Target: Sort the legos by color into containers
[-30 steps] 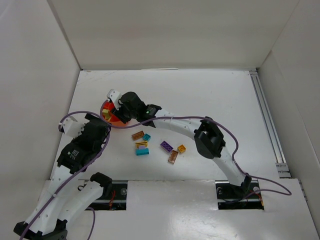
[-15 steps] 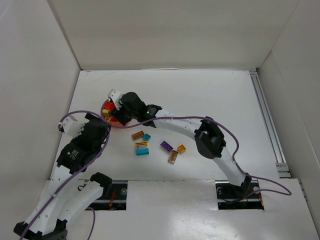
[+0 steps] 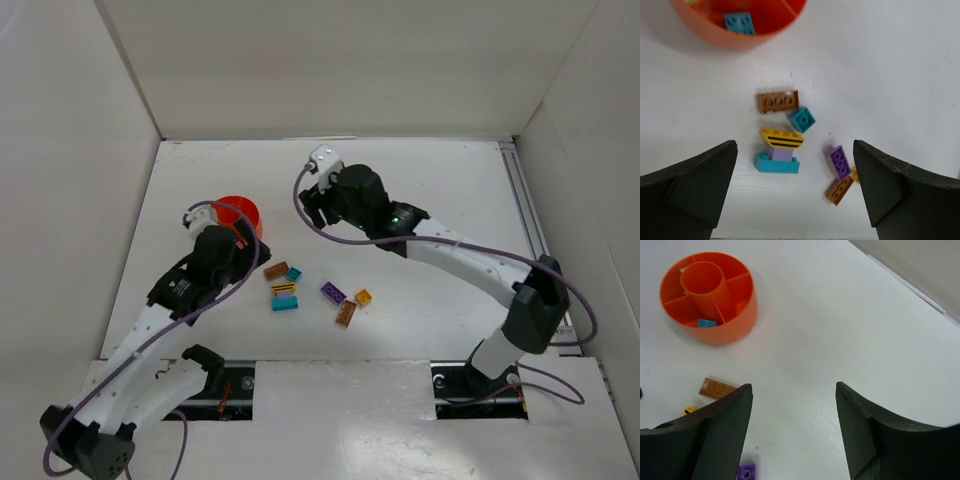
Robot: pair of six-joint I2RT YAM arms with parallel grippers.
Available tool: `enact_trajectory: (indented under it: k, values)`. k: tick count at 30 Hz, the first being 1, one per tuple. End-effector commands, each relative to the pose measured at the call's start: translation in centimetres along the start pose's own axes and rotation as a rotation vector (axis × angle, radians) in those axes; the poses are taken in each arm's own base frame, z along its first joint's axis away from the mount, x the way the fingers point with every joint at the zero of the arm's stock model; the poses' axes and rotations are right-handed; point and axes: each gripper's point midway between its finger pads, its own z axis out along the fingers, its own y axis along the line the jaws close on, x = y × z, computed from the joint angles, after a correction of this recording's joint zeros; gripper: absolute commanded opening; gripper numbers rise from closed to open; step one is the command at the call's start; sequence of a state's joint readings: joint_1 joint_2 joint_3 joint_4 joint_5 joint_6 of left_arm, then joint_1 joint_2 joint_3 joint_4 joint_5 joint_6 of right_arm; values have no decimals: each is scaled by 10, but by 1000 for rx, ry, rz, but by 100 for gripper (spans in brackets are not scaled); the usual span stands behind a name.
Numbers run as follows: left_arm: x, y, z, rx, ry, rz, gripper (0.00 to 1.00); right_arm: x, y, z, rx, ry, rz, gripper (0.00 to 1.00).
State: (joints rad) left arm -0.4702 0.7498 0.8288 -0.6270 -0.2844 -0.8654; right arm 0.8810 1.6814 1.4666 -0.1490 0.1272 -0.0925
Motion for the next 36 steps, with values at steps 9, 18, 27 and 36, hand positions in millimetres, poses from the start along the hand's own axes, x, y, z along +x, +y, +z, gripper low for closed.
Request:
enact_trajectory:
  k: [9,18,27,36]
  values:
    - [83,-50,45,206,198,258,100,121,-65,-100,152,169,134,72]
    - [95,-57,96,73,185,496,77,161,-105,-158,258,220,232,72]
    - [117,-66,109,163,258,617,69,168,-129,-182,252,193,269,72]
    - [135,-39,120,87,312,651,61,181,-141,-187,268,213,279,72]
